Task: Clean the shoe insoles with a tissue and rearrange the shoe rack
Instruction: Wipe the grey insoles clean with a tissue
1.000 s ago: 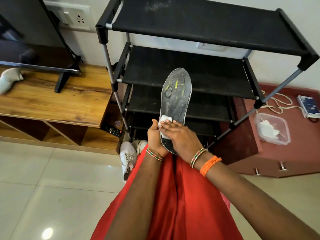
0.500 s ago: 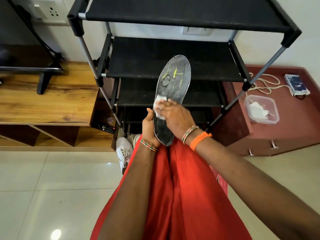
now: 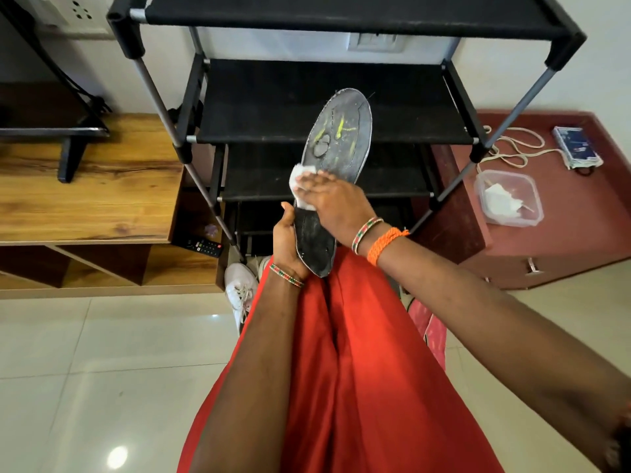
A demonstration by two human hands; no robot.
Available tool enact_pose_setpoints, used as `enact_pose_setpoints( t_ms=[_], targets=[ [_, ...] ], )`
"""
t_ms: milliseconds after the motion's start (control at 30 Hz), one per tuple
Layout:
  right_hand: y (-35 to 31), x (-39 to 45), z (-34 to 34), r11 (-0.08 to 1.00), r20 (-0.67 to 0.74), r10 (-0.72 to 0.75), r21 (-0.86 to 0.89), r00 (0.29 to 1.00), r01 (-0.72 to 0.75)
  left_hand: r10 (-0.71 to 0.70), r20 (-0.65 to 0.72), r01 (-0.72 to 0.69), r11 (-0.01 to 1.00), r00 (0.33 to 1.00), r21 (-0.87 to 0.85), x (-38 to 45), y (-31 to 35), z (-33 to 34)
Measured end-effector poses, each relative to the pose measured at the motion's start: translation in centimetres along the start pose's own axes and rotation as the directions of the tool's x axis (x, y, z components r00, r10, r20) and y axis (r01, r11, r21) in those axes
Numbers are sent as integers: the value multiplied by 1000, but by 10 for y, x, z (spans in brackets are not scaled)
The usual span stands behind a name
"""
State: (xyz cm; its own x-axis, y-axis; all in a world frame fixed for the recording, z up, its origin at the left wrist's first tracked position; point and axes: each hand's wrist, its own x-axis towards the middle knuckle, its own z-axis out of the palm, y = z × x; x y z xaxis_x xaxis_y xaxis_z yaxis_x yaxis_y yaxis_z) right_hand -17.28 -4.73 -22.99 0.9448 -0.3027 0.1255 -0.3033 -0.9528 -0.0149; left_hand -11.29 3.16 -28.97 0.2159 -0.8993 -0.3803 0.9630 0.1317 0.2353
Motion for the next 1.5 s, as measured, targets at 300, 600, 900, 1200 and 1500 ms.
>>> enact_pose_setpoints(
  t_ms=[300, 600, 900, 1200, 1500],
  targets=[
    [-31, -21, 23, 947, -150, 304, 156, 941, -282, -12, -54, 18, 993, 998, 119, -4, -4, 0],
    [-7, -17, 12, 964, -95, 266, 18, 959, -266, 17, 31, -20, 995, 999, 94, -1, -4, -1],
    [-27, -37, 28, 999, 17, 4, -51, 1000, -3, 31, -97, -12, 982, 995, 186, -2, 1, -4],
    [-14, -23, 7, 949, -62, 312, -20, 948, -314, 23, -23, -19, 983, 999, 181, 3, -8, -3],
    [-8, -25, 2, 958, 58, 287, -33, 956, -286, 35, -45, -27, 984, 998, 175, 4, -8, -1]
  ],
)
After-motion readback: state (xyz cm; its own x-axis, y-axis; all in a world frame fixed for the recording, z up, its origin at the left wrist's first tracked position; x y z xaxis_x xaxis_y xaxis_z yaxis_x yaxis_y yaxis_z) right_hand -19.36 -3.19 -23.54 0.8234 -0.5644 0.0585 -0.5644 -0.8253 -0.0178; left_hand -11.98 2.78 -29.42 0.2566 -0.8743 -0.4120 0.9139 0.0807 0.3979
